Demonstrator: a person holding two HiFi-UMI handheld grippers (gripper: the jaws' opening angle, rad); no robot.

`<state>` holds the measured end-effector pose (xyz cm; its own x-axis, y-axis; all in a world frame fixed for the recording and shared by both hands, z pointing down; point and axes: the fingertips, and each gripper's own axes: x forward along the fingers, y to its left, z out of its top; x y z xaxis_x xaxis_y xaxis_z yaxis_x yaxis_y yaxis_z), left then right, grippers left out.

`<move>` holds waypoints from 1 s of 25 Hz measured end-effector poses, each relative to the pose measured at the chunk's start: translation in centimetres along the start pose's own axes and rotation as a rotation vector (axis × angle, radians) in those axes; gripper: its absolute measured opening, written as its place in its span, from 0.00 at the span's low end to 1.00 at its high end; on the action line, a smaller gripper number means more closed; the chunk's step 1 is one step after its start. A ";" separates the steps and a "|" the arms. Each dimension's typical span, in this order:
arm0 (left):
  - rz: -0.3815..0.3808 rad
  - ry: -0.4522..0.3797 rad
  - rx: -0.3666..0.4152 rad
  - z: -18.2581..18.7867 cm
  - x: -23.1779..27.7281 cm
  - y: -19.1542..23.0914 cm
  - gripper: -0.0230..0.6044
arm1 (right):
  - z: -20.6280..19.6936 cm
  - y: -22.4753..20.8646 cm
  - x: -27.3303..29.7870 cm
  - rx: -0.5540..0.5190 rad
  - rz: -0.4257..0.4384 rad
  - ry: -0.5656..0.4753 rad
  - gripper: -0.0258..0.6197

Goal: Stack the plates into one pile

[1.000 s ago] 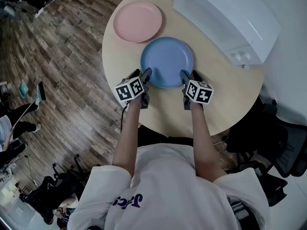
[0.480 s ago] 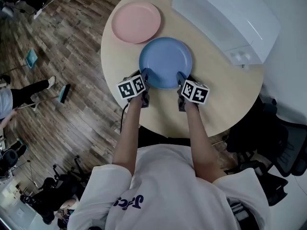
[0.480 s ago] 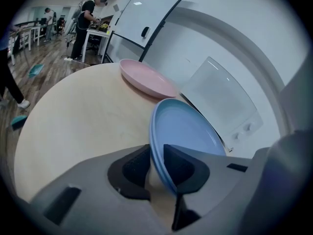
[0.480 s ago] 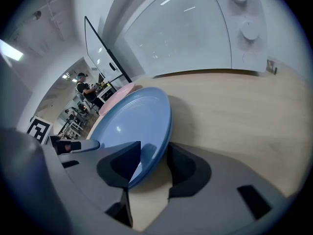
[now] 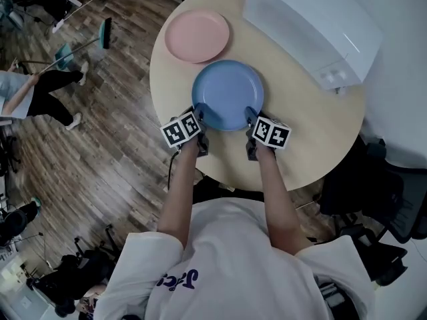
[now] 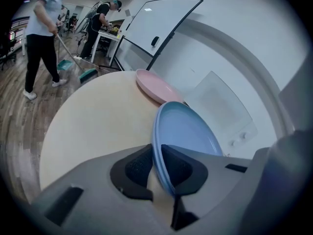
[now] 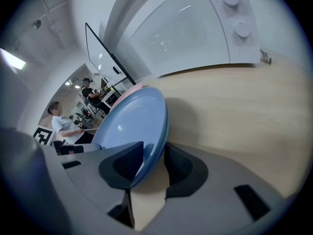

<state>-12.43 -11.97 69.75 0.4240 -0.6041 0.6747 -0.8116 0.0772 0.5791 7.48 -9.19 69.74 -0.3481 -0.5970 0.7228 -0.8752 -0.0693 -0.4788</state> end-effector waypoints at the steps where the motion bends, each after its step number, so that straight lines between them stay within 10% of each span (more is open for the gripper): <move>1: -0.001 -0.004 0.001 0.1 -0.7 0.1 0.14 | -0.1 0.5 -0.4 -0.002 0.004 -0.007 0.26; 25: -0.015 -0.093 -0.063 -0.6 -12.3 -0.8 0.13 | -1.3 7.4 -8.4 -0.082 0.066 -0.046 0.25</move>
<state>-16.70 -4.17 61.26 0.3945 -0.6767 0.6217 -0.7769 0.1157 0.6189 3.52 -3.65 60.74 -0.3917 -0.6344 0.6664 -0.8762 0.0360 -0.4807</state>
